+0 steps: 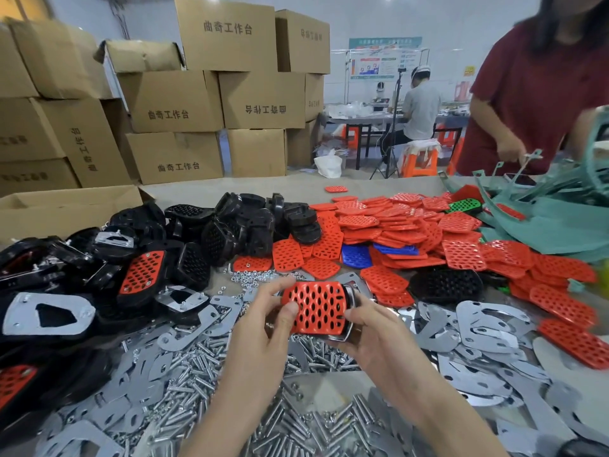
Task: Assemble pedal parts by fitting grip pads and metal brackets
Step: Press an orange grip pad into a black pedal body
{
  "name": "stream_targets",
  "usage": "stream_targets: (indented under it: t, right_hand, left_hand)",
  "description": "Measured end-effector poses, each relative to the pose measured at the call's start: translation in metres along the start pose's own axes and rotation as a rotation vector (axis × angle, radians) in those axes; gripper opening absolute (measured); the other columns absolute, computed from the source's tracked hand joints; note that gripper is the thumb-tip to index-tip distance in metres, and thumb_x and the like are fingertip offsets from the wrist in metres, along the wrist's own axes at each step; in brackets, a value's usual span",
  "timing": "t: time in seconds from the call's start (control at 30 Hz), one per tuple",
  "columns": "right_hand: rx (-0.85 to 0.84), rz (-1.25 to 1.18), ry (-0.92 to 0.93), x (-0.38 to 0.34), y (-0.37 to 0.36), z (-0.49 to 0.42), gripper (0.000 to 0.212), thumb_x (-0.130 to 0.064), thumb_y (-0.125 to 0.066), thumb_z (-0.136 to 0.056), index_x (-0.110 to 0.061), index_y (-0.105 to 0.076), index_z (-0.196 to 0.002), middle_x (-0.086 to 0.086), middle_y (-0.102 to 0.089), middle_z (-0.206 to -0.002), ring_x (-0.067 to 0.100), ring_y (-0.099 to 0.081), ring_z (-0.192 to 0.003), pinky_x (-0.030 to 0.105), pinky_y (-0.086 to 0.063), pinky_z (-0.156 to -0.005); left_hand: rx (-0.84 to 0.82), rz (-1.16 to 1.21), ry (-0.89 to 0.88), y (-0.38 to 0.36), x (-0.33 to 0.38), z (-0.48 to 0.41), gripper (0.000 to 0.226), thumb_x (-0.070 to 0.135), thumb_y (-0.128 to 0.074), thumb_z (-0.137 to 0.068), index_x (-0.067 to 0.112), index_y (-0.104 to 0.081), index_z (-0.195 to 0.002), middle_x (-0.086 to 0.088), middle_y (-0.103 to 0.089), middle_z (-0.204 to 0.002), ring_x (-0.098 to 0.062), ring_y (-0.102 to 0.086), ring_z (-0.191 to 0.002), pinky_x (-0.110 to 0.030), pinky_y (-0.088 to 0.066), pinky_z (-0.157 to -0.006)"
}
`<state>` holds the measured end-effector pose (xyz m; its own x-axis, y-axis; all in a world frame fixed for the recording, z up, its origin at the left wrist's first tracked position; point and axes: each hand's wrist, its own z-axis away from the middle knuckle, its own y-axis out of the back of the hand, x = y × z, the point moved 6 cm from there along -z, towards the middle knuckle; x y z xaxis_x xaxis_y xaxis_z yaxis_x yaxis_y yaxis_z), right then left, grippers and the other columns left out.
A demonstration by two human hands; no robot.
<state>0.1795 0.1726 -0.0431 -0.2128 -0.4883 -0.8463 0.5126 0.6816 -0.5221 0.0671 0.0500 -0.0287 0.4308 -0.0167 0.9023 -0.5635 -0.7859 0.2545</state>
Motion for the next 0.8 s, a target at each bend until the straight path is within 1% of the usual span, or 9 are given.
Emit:
stream_targets:
  t: [0.13,0.17,0.2,0.27,0.33,0.4,0.5,0.63,0.8]
  right_hand:
    - [0.011,0.018,0.017,0.0,0.0,0.0,0.028,0.002,-0.048,-0.099,0.005,-0.067,-0.119,0.025,-0.072,-0.118,0.026,-0.072,-0.099,0.036,-0.06,-0.08]
    - [0.028,0.004,0.02,0.0,0.002,-0.001,0.026,0.001,-0.049,-0.099,0.005,-0.067,-0.118,0.025,-0.073,-0.115,0.025,-0.073,-0.095,0.034,-0.06,-0.077]
    - [0.05,-0.014,0.021,-0.001,0.003,-0.002,0.025,0.001,-0.05,-0.099,0.006,-0.067,-0.116,0.024,-0.073,-0.113,0.024,-0.072,-0.092,0.032,-0.06,-0.074]
    - [0.121,-0.05,0.016,-0.001,0.006,-0.005,0.021,0.001,-0.05,-0.099,0.008,-0.065,-0.111,0.025,-0.072,-0.108,0.025,-0.07,-0.089,0.03,-0.06,-0.066]
    - [0.171,-0.092,0.012,-0.001,0.01,-0.008,0.02,0.002,-0.051,-0.099,0.007,-0.064,-0.113,0.024,-0.07,-0.105,0.027,-0.067,-0.087,0.03,-0.06,-0.06]
    - [0.185,-0.095,0.005,-0.002,0.011,-0.008,0.024,0.002,-0.051,-0.099,0.011,-0.064,-0.117,0.023,-0.07,-0.107,0.027,-0.067,-0.088,0.03,-0.059,-0.06]
    - [0.192,-0.078,0.006,-0.001,0.014,-0.009,0.028,0.003,-0.052,-0.099,0.015,-0.062,-0.122,0.025,-0.072,-0.111,0.027,-0.068,-0.089,0.03,-0.06,-0.063]
    - [0.151,-0.094,0.008,0.0,0.013,-0.008,0.029,0.004,-0.051,-0.099,0.015,-0.062,-0.124,0.03,-0.07,-0.122,0.027,-0.071,-0.09,0.031,-0.062,-0.065]
    - [0.108,-0.074,0.02,0.001,0.011,-0.008,0.026,0.006,-0.048,-0.097,0.009,-0.066,-0.115,0.027,-0.072,-0.111,0.022,-0.074,-0.087,0.029,-0.061,-0.069]
  left_hand:
    - [0.015,0.033,0.016,0.002,-0.003,0.001,0.035,0.048,-0.053,-0.094,0.056,-0.049,-0.128,0.02,-0.07,-0.099,-0.001,-0.067,-0.09,-0.019,-0.049,-0.076]
    - [0.039,0.064,0.034,0.005,-0.004,0.0,0.039,0.049,-0.054,-0.092,0.053,-0.049,-0.131,0.018,-0.07,-0.098,0.0,-0.066,-0.086,-0.018,-0.049,-0.075]
    - [0.063,0.106,0.055,0.008,-0.004,-0.002,0.038,0.045,-0.056,-0.094,0.049,-0.051,-0.131,0.017,-0.071,-0.098,0.0,-0.064,-0.078,-0.018,-0.05,-0.072]
    - [0.096,0.197,0.085,0.013,-0.007,-0.006,0.027,0.028,-0.058,-0.1,0.042,-0.062,-0.122,0.014,-0.074,-0.096,-0.002,-0.062,-0.068,-0.017,-0.051,-0.065]
    - [0.117,0.282,0.113,0.018,-0.011,-0.008,0.029,0.017,-0.06,-0.1,0.041,-0.073,-0.107,0.01,-0.076,-0.095,-0.002,-0.066,-0.074,-0.021,-0.053,-0.069]
    - [0.117,0.335,0.14,0.019,-0.012,-0.009,0.032,0.015,-0.063,-0.098,0.045,-0.076,-0.1,0.009,-0.077,-0.095,-0.003,-0.068,-0.079,-0.026,-0.052,-0.074]
    - [0.107,0.35,0.163,0.017,-0.018,-0.009,0.032,0.017,-0.064,-0.098,0.046,-0.076,-0.1,0.007,-0.078,-0.099,-0.004,-0.071,-0.084,-0.021,-0.054,-0.072]
    - [0.121,0.366,0.186,0.018,-0.022,-0.009,0.022,0.019,-0.064,-0.097,0.035,-0.076,-0.106,0.005,-0.078,-0.099,-0.005,-0.07,-0.083,-0.02,-0.055,-0.067]
    - [0.11,0.379,0.176,0.018,-0.019,-0.009,0.031,0.019,-0.063,-0.098,0.048,-0.075,-0.098,0.008,-0.077,-0.095,-0.004,-0.069,-0.081,-0.023,-0.053,-0.071]
